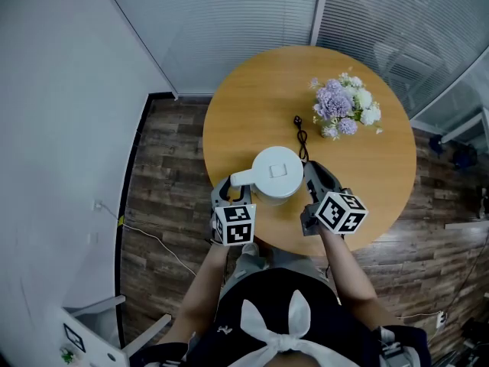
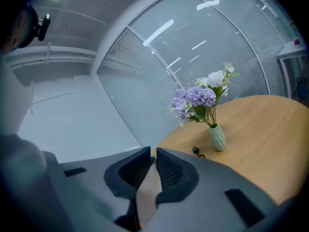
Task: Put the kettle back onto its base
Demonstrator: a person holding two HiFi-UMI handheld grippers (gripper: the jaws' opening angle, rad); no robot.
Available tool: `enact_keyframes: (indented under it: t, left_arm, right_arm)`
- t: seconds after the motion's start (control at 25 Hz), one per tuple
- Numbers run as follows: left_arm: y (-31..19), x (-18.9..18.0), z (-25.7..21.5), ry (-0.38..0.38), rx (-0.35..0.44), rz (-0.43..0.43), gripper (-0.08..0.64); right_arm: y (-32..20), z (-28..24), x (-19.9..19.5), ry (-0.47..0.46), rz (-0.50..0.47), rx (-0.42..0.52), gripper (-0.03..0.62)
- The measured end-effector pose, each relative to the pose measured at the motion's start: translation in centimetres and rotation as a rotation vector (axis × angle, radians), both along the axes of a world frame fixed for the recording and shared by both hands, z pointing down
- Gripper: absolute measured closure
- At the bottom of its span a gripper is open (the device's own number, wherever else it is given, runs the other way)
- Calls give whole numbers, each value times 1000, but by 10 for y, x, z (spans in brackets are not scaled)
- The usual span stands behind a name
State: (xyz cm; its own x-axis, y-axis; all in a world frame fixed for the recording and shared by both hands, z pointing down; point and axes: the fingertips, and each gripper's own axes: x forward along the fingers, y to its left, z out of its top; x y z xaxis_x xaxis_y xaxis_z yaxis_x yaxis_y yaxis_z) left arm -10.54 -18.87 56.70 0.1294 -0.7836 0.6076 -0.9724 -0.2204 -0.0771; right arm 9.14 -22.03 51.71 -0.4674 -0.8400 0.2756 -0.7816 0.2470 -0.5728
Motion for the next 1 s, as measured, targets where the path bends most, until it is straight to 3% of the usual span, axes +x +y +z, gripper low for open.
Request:
enact_keyframes:
  t: [0.36,0.6,1.0]
  left_arm:
    - [1,-1,1,4,-1,-3,388]
    - [1,1,-4,-6,5,54,383]
    - [19,-1,-29,14,51,100,348]
  right_arm:
    - [1,-1,-1,58,4,25,549]
    - [-1,-4,-4,187,-20,21,549]
    - [6,-22,-3,188,-22,68,549]
